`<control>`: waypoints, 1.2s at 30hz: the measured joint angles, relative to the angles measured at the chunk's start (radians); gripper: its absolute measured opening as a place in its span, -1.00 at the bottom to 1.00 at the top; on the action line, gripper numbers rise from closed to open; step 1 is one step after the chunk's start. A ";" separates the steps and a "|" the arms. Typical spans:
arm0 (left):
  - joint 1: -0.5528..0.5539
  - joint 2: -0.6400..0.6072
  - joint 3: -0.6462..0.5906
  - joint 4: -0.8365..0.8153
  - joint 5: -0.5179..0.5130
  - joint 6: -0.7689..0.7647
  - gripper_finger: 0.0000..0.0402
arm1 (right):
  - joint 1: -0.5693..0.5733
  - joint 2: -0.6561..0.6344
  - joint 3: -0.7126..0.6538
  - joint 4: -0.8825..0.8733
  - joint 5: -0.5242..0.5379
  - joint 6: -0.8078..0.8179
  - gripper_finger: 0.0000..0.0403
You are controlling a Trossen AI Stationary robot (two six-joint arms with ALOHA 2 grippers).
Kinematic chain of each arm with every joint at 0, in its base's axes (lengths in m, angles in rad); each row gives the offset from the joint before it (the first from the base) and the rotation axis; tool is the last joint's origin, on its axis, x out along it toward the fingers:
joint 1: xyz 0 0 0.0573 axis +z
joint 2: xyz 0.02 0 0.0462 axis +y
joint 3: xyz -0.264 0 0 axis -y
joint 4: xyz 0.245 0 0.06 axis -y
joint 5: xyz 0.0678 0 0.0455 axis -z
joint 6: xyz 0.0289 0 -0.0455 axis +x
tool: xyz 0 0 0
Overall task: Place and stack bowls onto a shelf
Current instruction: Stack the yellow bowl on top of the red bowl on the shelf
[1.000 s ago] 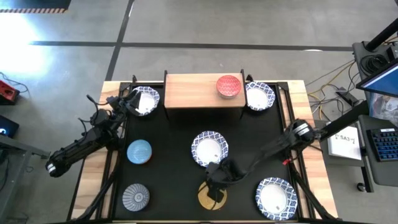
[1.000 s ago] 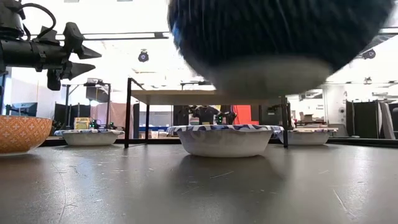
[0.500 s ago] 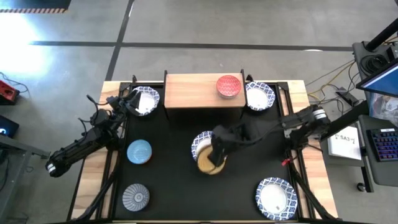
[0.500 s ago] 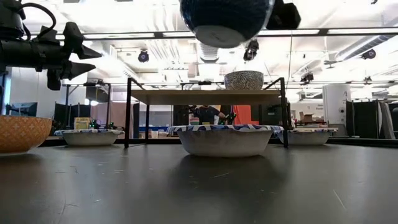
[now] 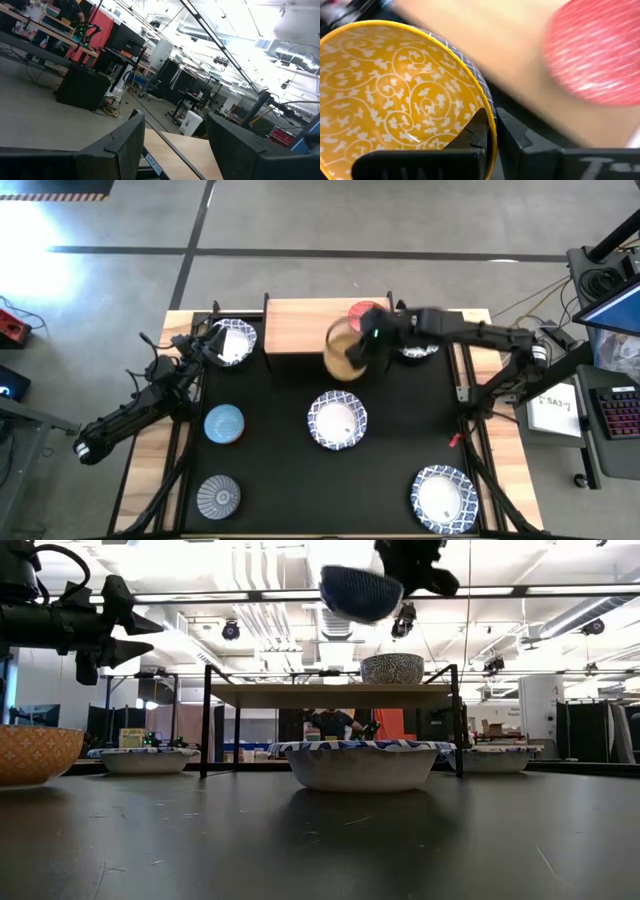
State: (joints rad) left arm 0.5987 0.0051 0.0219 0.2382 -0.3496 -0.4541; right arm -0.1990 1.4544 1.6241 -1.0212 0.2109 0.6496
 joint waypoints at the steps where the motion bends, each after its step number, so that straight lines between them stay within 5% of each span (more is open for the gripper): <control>1: 0.000 0.000 0.000 0.000 0.000 0.000 -0.03 | -0.035 -0.007 0.000 0.001 0.001 -0.019 -0.94; 11: 0.000 0.000 0.000 0.000 0.000 0.000 -0.03 | -0.317 -0.023 0.000 -0.027 0.004 -0.081 -0.94; 36: 0.000 0.000 0.000 0.000 0.000 0.000 -0.03 | -0.385 0.027 0.000 -0.089 0.027 -0.149 -0.94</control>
State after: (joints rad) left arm 0.5986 0.0051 0.0216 0.2379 -0.3496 -0.4541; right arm -0.5840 1.4810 1.6241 -1.1097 0.2382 0.5004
